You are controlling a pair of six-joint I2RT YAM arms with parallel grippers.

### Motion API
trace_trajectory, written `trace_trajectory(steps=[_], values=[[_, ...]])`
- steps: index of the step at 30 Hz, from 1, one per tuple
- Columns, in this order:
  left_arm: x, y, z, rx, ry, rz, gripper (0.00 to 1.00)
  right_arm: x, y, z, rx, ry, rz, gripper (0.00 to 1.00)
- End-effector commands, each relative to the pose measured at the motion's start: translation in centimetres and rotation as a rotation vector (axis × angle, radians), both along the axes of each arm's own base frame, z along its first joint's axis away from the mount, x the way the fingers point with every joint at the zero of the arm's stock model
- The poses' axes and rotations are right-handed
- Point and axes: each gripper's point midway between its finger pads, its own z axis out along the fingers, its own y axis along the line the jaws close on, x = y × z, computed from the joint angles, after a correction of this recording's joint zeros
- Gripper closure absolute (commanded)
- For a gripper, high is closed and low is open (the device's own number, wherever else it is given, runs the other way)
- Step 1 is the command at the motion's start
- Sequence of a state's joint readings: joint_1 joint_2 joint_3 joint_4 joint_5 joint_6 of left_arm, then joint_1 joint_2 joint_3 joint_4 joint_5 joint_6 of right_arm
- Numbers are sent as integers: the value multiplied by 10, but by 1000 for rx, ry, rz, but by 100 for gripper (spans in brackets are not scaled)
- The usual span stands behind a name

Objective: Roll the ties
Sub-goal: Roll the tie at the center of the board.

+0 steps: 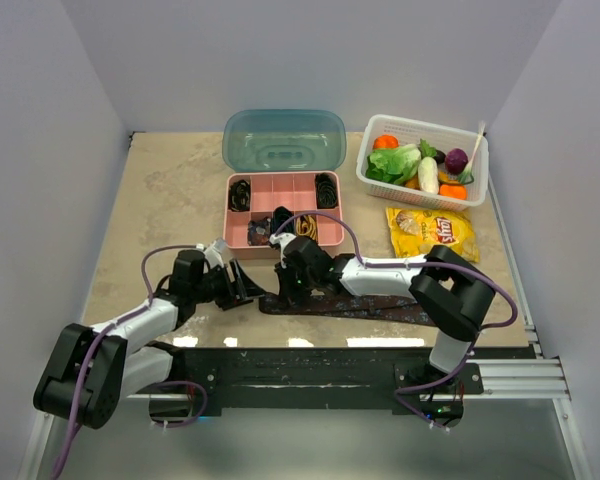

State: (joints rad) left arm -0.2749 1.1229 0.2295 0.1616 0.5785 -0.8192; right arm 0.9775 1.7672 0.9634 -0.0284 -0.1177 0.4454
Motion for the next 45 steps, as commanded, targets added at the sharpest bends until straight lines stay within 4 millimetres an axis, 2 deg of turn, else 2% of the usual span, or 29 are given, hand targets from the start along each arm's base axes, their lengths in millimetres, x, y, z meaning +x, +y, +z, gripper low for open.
trace_trajectory(steps=[1,7,15,24,27,33,38,45], values=[[-5,-9,4,-46,16,-33,38,-8,-13,-21,-76,21,-10,100],[-14,-9,-6,-30,63,-37,42,-5,-12,-16,-76,6,-14,100],[-12,-9,-3,-34,55,-25,42,8,-3,33,-7,-77,-27,100],[-12,-12,1,-64,47,-25,42,3,1,62,65,-91,-12,100],[-10,-13,2,-70,40,-26,43,-7,3,62,81,-73,5,100],[-12,-13,0,-75,49,-32,46,-20,10,44,67,-38,33,100],[-12,-13,-1,-73,45,-31,47,-23,11,30,43,-23,38,100],[-13,-14,-2,-75,47,-36,47,-22,2,0,-49,-9,23,100]])
